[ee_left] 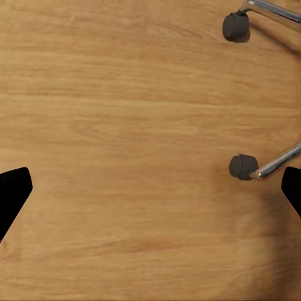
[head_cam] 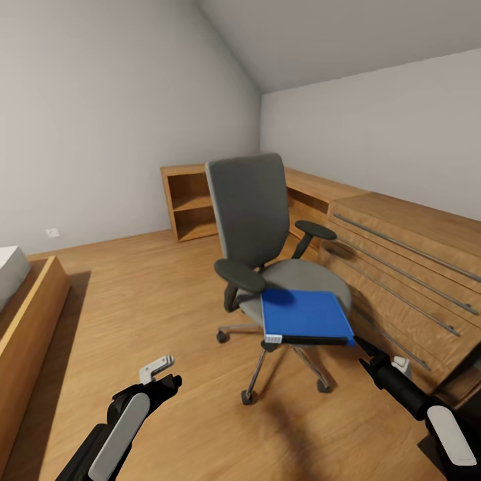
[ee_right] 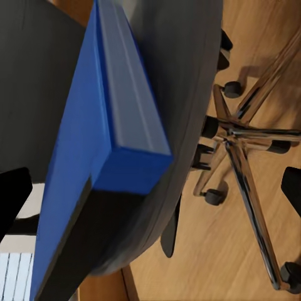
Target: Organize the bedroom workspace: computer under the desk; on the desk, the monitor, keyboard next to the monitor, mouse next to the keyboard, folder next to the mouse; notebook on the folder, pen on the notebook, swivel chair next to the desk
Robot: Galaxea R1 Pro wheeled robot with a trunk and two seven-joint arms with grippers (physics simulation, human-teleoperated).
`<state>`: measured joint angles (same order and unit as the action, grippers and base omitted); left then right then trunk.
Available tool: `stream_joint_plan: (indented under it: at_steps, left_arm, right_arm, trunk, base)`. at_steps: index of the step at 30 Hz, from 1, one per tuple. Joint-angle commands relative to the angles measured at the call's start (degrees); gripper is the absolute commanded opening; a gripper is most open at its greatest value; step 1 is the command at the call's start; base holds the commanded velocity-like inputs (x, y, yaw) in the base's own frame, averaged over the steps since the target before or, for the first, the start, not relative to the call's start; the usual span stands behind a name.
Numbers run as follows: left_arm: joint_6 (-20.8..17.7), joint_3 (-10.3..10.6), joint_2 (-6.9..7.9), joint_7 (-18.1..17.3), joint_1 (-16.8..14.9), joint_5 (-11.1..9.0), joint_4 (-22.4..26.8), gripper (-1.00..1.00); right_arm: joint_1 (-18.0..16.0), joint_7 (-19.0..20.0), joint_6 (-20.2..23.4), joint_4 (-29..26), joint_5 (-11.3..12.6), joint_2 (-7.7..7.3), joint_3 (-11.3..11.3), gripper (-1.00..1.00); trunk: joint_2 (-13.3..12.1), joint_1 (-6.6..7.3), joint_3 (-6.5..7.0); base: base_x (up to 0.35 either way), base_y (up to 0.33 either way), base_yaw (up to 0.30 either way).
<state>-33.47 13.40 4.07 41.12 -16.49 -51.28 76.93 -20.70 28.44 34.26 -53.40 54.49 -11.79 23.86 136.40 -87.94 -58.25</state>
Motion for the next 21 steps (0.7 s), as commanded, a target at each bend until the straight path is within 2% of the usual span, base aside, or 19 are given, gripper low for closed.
stream_joint_plan:
  at_steps: [1, 7, 21]
  left_arm:
    - [0.01, 0.14, 0.06, 0.55, -0.04, -0.49, 0.07, 1.0]
    - [-0.02, 0.14, 0.06, 0.54, -0.04, -0.54, 0.06, 1.0]
    - [-0.01, 0.14, 0.03, 0.54, -0.04, -0.58, 0.06, 1.0]
  right_arm:
    - [-0.04, 0.03, 0.46, -0.01, 0.26, 0.02, 0.13, 1.0]
    - [-0.04, 0.04, 0.46, 0.04, 0.3, 0.02, 0.13, 1.0]
    - [-0.04, 0.04, 0.46, 0.29, 0.26, 0.02, 0.13, 1.0]
  trunk:
    - [0.02, 0.0, -0.05]
    - [0.02, 0.0, -0.05]
    - [0.02, 0.0, -0.05]
  base:
    - [0.148, 0.0, 0.0]
    - [0.173, 0.0, 0.0]
    - [0.018, 0.016, 0.0]
